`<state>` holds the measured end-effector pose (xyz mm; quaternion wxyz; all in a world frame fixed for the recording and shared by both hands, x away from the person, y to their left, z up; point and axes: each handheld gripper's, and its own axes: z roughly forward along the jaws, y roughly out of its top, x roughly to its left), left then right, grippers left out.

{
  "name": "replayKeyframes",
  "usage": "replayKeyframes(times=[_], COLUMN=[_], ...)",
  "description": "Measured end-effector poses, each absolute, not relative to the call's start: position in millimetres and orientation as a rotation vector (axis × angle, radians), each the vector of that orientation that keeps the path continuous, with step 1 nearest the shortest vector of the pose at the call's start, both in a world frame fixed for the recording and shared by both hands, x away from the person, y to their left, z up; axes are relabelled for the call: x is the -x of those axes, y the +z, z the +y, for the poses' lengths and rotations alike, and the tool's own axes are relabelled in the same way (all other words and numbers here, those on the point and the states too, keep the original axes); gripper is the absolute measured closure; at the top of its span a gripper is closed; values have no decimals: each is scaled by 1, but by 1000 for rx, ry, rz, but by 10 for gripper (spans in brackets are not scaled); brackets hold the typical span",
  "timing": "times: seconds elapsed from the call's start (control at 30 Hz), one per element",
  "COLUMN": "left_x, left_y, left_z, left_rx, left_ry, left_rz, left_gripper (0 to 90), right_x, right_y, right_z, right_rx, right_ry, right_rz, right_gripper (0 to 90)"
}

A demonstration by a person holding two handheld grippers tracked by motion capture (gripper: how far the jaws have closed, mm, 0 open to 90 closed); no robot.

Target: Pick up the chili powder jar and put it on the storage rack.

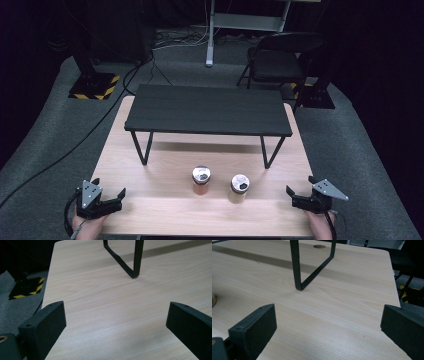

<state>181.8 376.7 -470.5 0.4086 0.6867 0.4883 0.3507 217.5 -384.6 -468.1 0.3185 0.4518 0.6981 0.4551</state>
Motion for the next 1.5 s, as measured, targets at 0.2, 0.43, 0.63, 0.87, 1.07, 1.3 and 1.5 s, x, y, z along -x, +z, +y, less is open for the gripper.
replayKeyframes(times=[0.2,0.43,0.63,0.87,1.07,1.3,1.5], left_x=[-182,-182,-184,-187,-189,-192,-194], left_y=[-471,-473,-473,-472,-472,-473,-474], left_z=[381,386,387,387,387,386,384], left_rx=[-1717,-1698,-1712,-1721,-1722,-1722,-1725], left_ry=[864,837,812,788,761,734,710], left_rz=[1228,1215,1188,1168,1152,1127,1100], left_gripper=[29,35,35,27,22,6,4], right_x=[-218,-219,-219,-220,-221,-221,-221], right_y=[-468,-467,-466,-466,-465,-465,-465], right_z=[-385,-385,-384,-384,-384,-383,-383], right_rx=[-1196,-1192,-1193,-1196,-1198,-1197,-1199], right_ry=[1196,1194,1191,1192,1193,1187,1189], right_rz=[1837,1843,1851,1859,1861,1866,1866], right_gripper=[0,0,0,2,4,4,4])
